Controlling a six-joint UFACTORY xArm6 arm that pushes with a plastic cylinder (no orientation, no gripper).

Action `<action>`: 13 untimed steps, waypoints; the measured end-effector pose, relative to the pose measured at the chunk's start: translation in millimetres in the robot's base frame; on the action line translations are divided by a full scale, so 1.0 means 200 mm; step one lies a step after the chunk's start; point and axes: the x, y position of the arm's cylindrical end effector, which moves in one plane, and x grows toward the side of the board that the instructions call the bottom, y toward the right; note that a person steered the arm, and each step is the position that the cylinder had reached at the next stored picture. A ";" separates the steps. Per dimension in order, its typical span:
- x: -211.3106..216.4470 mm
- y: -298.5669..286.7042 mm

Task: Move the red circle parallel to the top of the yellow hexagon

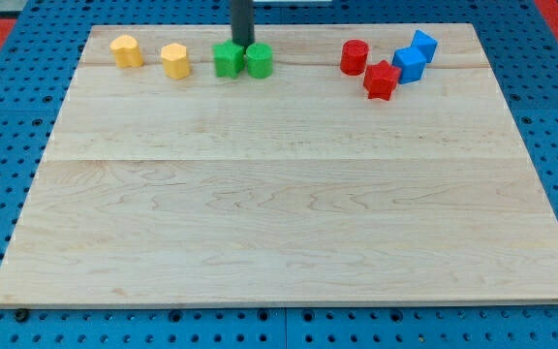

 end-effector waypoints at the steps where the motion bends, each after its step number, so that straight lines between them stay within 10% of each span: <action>1: 0.07 -0.11; 4: -0.29 -0.91; 7: -0.29 -0.59; 9: 0.24 -0.40; 11: -0.19 -0.21; 13: -0.36 0.88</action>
